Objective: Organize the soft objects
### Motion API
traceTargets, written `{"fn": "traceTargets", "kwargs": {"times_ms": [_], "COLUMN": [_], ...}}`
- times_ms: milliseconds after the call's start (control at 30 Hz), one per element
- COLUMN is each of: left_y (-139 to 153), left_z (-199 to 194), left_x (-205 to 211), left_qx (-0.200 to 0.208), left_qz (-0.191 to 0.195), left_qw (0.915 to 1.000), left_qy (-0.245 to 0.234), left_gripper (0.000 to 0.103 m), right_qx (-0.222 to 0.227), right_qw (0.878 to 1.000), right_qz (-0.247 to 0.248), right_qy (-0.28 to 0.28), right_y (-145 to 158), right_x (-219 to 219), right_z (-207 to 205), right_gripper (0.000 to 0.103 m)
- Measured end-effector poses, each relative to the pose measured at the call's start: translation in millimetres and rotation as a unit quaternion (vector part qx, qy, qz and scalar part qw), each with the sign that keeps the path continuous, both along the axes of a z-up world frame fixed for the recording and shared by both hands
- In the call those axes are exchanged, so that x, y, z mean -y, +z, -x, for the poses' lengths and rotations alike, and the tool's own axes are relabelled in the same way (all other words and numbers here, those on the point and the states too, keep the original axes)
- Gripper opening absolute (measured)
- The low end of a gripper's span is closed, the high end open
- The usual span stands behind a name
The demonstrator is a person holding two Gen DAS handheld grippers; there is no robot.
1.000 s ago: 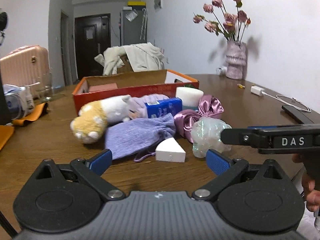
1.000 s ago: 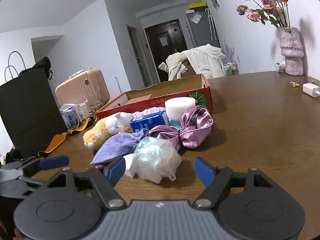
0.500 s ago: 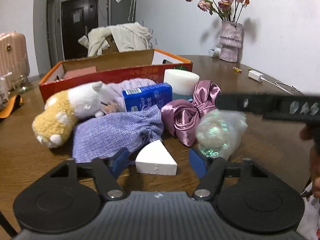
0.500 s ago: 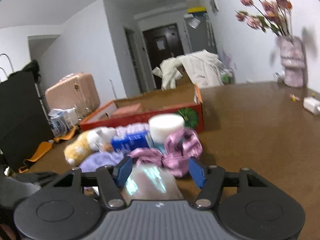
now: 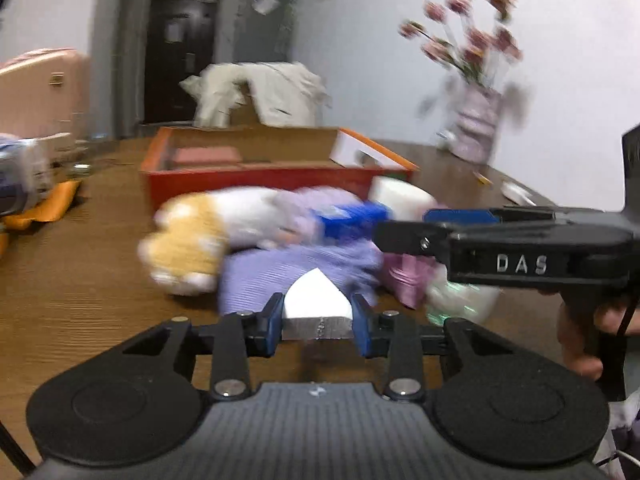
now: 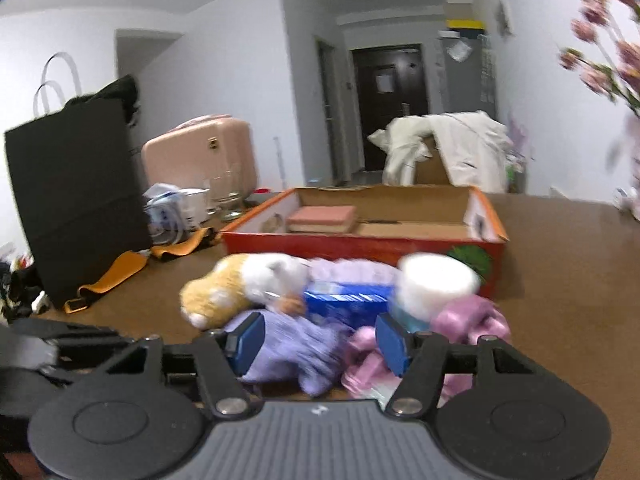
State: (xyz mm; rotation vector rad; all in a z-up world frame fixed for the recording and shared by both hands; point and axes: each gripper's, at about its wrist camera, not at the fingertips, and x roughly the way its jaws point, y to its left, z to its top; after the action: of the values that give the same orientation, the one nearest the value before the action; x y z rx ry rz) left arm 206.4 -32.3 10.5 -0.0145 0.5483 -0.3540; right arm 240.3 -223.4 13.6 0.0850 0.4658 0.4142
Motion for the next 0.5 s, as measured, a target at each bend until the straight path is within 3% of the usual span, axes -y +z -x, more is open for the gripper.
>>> {"fn": "traceTargets", "kwargs": {"times_ms": [167,267,333,500], "left_y": [-0.4,-0.6,0.2,4.9], "left_z": [-14.8,-20.8,-20.8,-16.8], "left_x": [-40.0,-55.3,-63.2,-65.8], "left_qx": [-0.005,-0.005,0.003,0.014], "left_qz": [0.003,0.010,0.009,0.013], "left_qw": [0.9974,0.9956,0.9952,0.9954], "left_qy": [0.072,0.093,0.097,0.094], "left_gripper": [0.036,0.036,0.036,0.036], "right_qx": [-0.003,-0.016,-0.019,-0.010], "right_qw": [0.998,0.996,0.994,0.995], "right_qz": [0.051,0.084,0.108,0.102], "right_qy": [0.038,0.020,0.000,-0.013], "right_y": [0.4,-10.8,-17.1,-12.3], "right_x": [-53.1,-76.4,-86.7,-84.4], "right_z": [-32.9,-57.5,-66.5,-50.6], "right_gripper": [0.047,0.035,0.021,0.017]}}
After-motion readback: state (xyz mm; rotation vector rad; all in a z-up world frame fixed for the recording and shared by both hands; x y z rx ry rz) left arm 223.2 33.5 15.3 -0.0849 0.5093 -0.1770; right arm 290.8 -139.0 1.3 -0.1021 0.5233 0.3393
